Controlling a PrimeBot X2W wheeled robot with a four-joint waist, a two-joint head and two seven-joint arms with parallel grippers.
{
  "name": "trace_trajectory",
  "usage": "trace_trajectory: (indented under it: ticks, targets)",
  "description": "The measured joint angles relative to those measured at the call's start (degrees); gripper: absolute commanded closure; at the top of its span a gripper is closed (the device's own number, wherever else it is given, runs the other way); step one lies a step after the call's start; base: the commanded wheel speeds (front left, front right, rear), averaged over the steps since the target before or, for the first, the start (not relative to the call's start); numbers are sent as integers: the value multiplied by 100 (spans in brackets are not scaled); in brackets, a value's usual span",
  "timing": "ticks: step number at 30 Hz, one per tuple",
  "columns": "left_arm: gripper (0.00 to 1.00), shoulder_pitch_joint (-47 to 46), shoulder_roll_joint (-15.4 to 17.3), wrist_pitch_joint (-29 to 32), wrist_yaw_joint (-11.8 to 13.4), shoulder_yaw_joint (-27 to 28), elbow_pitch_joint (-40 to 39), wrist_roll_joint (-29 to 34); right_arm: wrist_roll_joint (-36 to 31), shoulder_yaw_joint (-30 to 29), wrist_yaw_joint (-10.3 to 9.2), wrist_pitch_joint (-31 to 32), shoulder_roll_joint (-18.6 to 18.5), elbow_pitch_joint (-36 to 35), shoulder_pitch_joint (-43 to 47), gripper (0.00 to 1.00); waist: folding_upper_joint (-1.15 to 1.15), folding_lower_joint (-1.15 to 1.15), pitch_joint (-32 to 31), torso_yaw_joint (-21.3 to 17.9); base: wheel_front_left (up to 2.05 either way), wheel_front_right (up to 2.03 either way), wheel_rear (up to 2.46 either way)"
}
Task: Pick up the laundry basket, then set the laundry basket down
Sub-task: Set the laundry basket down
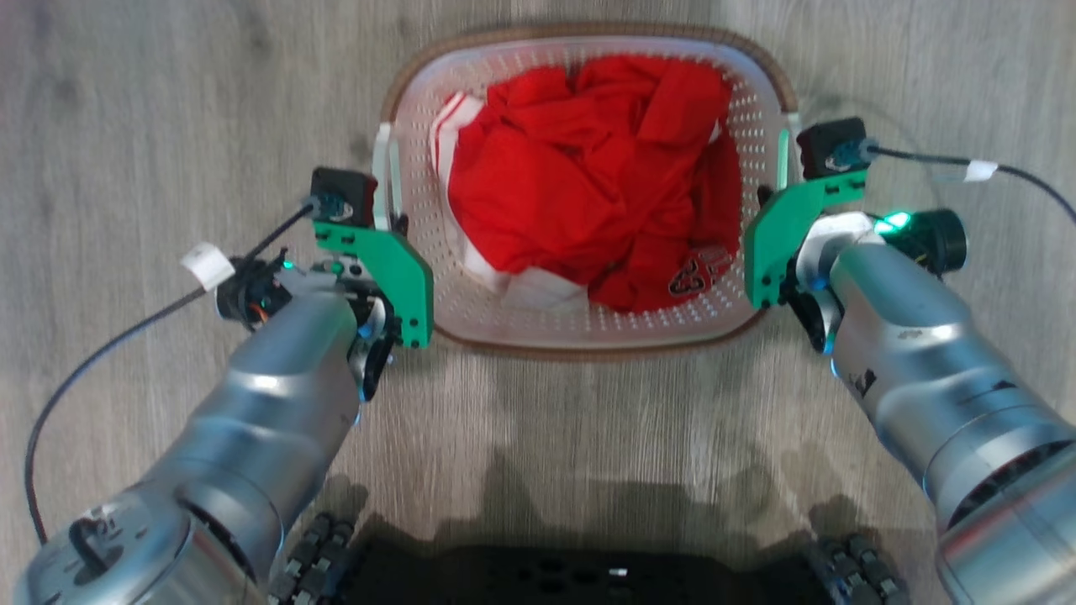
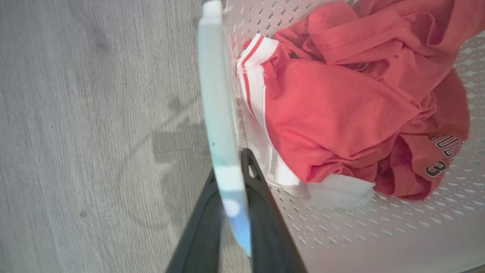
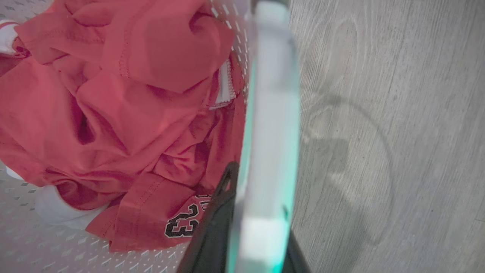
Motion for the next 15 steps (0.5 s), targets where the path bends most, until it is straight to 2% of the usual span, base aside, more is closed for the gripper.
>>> trace_trajectory:
  ticks: [10,15]
  targets:
    - [100,-301,-10,-149,0,-69,77,2,-547,-554,0,-101,1,-29,-141,100,0,0,466,-81,0,0,0]
    - [100,-354,-12,-172,0,-122,81,2,-613,-633,0,-126,1,-37,-143,100,0,-1,516,-78,0,0,0]
